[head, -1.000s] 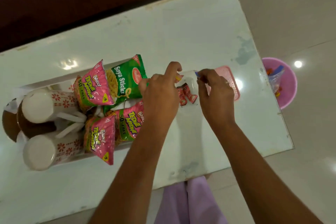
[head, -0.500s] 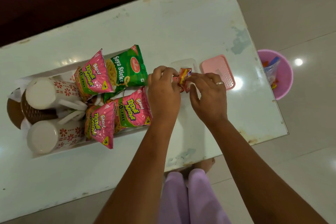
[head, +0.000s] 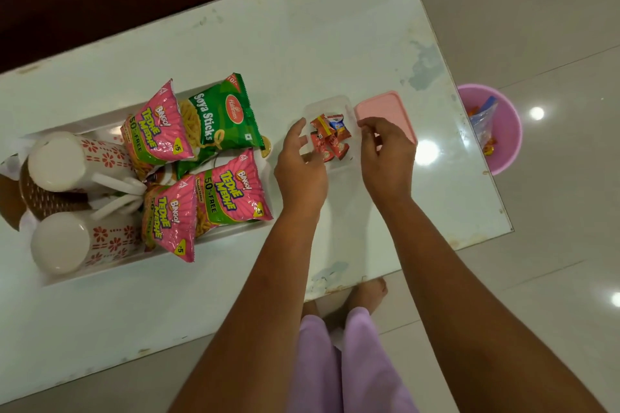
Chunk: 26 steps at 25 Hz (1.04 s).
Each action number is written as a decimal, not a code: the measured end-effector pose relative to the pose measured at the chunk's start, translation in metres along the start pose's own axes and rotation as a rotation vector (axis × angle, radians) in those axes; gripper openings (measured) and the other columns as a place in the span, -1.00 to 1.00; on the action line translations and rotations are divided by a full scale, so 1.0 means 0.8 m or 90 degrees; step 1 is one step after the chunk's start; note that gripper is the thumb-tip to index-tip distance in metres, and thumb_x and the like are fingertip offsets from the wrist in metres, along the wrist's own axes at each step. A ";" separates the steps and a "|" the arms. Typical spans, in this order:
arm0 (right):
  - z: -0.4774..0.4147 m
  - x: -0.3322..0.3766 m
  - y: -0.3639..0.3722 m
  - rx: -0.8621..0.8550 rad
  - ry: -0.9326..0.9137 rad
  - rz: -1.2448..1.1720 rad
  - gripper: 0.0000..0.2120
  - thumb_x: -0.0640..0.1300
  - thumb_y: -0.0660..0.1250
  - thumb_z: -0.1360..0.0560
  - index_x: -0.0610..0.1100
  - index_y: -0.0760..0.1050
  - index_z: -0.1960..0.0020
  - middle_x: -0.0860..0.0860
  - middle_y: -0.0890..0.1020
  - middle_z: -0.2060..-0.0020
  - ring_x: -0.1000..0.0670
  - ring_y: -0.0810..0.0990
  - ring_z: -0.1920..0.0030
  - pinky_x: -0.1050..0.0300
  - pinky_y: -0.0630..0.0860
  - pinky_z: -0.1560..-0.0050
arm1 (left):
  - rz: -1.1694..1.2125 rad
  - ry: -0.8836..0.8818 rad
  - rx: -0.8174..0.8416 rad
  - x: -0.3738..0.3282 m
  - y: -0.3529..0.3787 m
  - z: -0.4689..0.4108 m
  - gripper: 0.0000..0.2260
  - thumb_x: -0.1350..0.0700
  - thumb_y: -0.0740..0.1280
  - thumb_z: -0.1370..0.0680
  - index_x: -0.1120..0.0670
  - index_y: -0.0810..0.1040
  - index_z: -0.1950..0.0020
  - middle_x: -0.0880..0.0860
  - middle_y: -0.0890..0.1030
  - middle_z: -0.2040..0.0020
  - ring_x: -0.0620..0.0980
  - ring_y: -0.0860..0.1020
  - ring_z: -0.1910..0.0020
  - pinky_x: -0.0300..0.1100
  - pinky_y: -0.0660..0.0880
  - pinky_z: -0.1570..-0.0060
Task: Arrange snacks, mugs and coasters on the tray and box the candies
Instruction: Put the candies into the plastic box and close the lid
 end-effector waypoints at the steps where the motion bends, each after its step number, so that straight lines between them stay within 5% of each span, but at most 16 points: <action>1: -0.002 -0.004 -0.003 -0.023 0.002 0.033 -0.77 -0.22 0.18 -0.55 -0.17 0.55 -0.13 -0.08 0.64 -0.04 -0.06 0.56 -0.01 0.15 0.47 -0.02 | 0.000 0.005 -0.007 0.000 -0.001 0.000 -0.58 0.25 0.31 -0.53 -0.08 0.42 -0.34 0.06 0.55 -0.24 -0.13 0.57 0.05 0.00 0.58 -0.07; 5: -0.024 -0.030 -0.008 0.017 0.030 0.329 -0.61 -0.07 0.28 -0.50 -0.11 0.37 -0.31 -0.13 0.39 -0.35 -0.22 0.33 -0.31 -0.02 0.39 -0.18 | 0.006 0.002 -0.012 0.001 -0.002 -0.005 -0.54 0.31 0.33 -0.49 -0.05 0.43 -0.33 0.07 0.57 -0.18 -0.08 0.56 0.04 0.03 0.60 -0.04; 8: -0.034 -0.031 0.000 0.107 0.047 0.412 -0.47 0.09 0.32 -0.46 -0.13 0.29 -0.31 -0.18 0.38 -0.32 -0.28 0.33 -0.29 -0.13 0.44 -0.15 | 0.029 -0.026 -0.003 0.005 -0.003 -0.005 -0.55 0.28 0.35 -0.49 -0.07 0.44 -0.32 0.06 0.57 -0.15 -0.07 0.56 0.03 0.03 0.60 -0.04; 12: -0.042 -0.021 -0.019 0.098 0.066 0.369 -0.39 0.22 0.34 -0.37 -0.15 0.36 -0.25 -0.16 0.53 -0.11 -0.25 0.47 -0.14 -0.07 0.47 -0.05 | 0.056 -0.052 0.026 0.005 -0.004 0.002 -0.57 0.26 0.34 -0.50 -0.07 0.44 -0.31 0.06 0.55 -0.12 0.01 0.56 -0.07 0.06 0.58 -0.07; 17: -0.026 0.013 -0.043 -0.060 0.151 -0.003 -0.40 0.25 0.31 -0.25 -0.02 0.45 -0.20 -0.11 0.60 -0.06 -0.18 0.56 -0.06 -0.10 0.52 -0.10 | 0.057 -0.075 0.024 0.001 -0.005 -0.001 -0.68 0.21 0.22 -0.56 -0.05 0.48 -0.28 0.10 0.58 -0.19 0.04 0.55 -0.14 0.07 0.52 -0.17; 21: 0.011 0.047 0.014 0.077 0.065 0.161 -0.32 0.29 0.33 -0.28 -0.01 0.34 -0.29 -0.10 0.49 -0.18 -0.19 0.45 -0.16 0.01 0.42 -0.04 | 0.094 -0.080 -0.023 -0.003 -0.007 -0.006 -0.75 0.06 0.17 -0.59 0.05 0.54 -0.20 0.06 0.59 -0.15 0.09 0.54 -0.16 0.08 0.50 -0.20; 26: 0.021 0.049 0.034 0.067 0.007 0.259 -0.39 0.23 0.30 -0.37 -0.06 0.33 -0.30 -0.12 0.40 -0.25 -0.21 0.37 -0.21 -0.04 0.41 -0.06 | 0.048 -0.041 -0.019 -0.007 -0.009 -0.022 -0.75 0.16 0.25 -0.55 0.17 0.57 -0.18 0.20 0.63 -0.11 0.19 0.58 -0.11 0.11 0.53 -0.14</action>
Point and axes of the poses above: each hand's wrist, its own z-axis away from the middle knuckle, its own y-axis out of the palm, x = y × z, the point moved 4 cm from there along -z, towards the middle knuckle
